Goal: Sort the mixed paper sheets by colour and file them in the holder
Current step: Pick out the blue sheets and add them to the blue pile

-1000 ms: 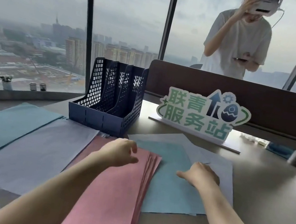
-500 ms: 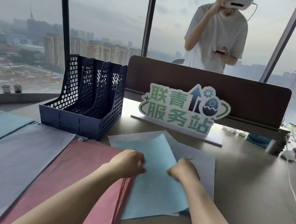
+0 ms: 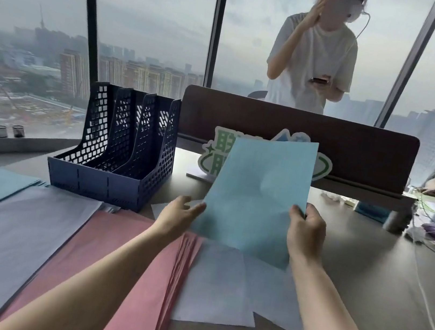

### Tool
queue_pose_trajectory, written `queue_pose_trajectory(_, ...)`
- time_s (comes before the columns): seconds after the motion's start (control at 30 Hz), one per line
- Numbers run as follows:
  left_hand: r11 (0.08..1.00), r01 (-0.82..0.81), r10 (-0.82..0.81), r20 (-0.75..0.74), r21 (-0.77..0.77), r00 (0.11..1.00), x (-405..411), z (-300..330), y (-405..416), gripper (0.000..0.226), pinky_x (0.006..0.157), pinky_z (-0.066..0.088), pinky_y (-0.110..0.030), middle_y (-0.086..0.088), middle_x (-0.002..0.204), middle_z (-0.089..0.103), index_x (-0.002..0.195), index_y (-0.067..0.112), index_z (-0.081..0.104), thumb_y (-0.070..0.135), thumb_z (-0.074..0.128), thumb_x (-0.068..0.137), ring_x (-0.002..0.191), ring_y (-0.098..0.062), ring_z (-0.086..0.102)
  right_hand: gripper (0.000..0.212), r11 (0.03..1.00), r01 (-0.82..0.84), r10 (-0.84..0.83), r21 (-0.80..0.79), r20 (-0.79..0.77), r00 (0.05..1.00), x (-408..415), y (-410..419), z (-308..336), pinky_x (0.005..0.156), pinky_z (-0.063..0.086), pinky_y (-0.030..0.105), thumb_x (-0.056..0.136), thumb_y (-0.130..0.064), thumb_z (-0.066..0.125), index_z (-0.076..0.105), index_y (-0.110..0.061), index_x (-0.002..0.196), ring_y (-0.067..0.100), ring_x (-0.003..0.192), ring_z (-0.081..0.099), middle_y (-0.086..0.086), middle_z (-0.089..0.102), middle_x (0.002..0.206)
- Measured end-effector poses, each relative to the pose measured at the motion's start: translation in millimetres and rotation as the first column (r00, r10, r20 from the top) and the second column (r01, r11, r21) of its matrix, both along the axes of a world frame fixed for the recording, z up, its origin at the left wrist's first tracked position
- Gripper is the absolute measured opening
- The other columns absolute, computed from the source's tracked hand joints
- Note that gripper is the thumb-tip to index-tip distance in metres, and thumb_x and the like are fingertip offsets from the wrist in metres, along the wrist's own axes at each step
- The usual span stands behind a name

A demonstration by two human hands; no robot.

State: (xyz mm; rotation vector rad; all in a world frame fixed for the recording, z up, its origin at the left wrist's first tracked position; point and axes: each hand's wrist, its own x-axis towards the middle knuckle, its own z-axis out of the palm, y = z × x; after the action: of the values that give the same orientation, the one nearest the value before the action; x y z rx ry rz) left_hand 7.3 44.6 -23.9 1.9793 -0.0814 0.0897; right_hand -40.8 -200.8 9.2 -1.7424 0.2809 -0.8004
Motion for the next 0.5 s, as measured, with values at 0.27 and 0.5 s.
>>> queue_pose_trajectory(0.27,0.917,-0.098,0.124,0.042,-0.388,0.991,-19,48,100,0.012,0.051,0.048,-0.023,-0.004,0.068,0.066,0.076,0.012,0.066,0.012,0.070,0.087,0.054,-0.015,0.057,0.022,0.938,-0.326,0.320,0.116,0.068,0.945,14,99,19,0.072,0.044,0.036,0.089,-0.024,0.060,0.068,-0.005,0.081,0.021,0.075,0.058,0.002,0.067,0.078)
queue_pose_trajectory(0.5,0.896,-0.412,0.419,0.009,-0.167,0.908,-48,37,267,0.019,0.048,0.042,-0.017,-0.004,0.066,0.061,0.071,0.015,0.065,0.013,0.067,0.089,0.062,-0.017,0.053,0.024,0.814,-0.574,0.547,-0.085,-0.219,0.808,21,254,1,0.035,0.035,0.025,0.088,-0.013,0.057,0.057,0.003,0.070,0.020,0.034,0.053,0.004,0.053,0.043)
